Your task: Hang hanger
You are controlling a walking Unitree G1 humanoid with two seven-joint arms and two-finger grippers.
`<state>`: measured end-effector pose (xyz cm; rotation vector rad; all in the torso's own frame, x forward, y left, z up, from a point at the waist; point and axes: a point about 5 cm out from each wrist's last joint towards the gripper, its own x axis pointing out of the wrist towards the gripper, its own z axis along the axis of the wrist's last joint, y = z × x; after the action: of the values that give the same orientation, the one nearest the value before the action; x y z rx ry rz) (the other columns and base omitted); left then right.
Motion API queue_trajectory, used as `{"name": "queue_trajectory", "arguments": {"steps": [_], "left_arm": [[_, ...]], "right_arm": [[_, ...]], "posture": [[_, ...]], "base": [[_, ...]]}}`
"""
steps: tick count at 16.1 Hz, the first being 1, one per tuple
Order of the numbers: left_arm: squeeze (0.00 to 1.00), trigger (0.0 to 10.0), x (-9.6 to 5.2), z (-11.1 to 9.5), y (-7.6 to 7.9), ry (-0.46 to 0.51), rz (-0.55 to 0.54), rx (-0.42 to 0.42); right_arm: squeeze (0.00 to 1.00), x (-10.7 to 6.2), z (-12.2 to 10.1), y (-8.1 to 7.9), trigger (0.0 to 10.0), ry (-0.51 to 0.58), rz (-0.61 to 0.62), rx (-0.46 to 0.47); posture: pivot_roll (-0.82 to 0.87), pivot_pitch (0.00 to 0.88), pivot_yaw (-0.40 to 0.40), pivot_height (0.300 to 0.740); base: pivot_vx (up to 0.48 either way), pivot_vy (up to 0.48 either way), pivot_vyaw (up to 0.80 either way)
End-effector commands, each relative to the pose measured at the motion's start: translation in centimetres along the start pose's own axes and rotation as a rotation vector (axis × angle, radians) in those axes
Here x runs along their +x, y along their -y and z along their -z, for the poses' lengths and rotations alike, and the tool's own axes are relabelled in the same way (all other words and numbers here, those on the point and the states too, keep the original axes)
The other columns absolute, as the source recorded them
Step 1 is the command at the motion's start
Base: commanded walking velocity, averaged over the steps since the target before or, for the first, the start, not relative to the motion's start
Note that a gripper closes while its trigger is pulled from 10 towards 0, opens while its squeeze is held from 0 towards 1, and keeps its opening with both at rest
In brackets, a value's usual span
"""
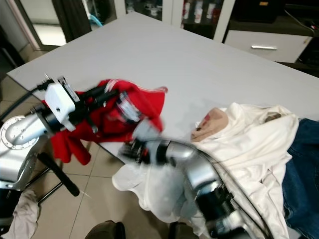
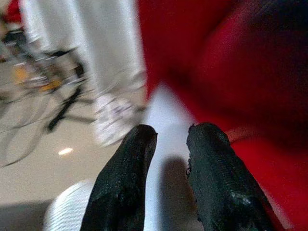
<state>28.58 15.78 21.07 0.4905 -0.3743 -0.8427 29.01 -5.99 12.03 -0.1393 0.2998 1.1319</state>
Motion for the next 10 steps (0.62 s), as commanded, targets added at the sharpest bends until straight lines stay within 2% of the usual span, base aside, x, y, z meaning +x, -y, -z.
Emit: {"name": "queue_trajectory", "arguments": {"steps": [1, 2, 4, 6, 8, 10], "left_arm": [[0.00, 10.0, -0.2, -0.3, 0.3, 0.002, 0.026, -0.009], [0.00, 10.0, -0.6, -0.1, 0.8, -0.011, 0.043, -0.040], [0.00, 10.0, -1.3, 0.2, 1.3, -0.040, 0.054, -0.065], [0.00, 10.0, -2.0, 0.6, 1.2, -0.059, 0.027, -0.075], [0.00, 10.0, -2.1, 0.4, 0.0, -0.047, -0.053, -0.055], [0.00, 10.0, -2.3, -0.1, -2.5, -0.037, -0.211, 0.005]], "right_arm": [[0.00, -0.7, -1.2, 0.7, 10.0, 0.054, 0.052, -0.047], [0.00, -1.4, -1.7, 1.0, 10.0, 0.068, 0.092, -0.114], [0.00, -2.2, -2.6, 0.7, 10.0, 0.108, 0.085, -0.175], [0.00, -2.4, -2.5, 0.4, 10.0, 0.074, 0.100, -0.328], [0.00, -1.5, -1.6, -1.0, 10.0, 0.024, 0.032, -0.374], [0.00, -0.6, -1.1, -2.0, 10.0, 0.016, -0.012, -0.384]], "posture": [[0.09, 0.100, 0.038, 0.740], [0.09, 0.104, 0.039, 0.740], [0.09, 0.108, 0.040, 0.740], [0.08, 0.112, 0.041, 0.740], [0.08, 0.113, 0.043, 0.740], [0.09, 0.112, 0.041, 0.740]], "base": [[0.000, 0.000, 0.00], [0.000, 0.000, 0.00], [0.000, 0.000, 0.00], [0.000, 0.000, 0.00], [0.000, 0.000, 0.00], [0.000, 0.000, 0.00]]}}
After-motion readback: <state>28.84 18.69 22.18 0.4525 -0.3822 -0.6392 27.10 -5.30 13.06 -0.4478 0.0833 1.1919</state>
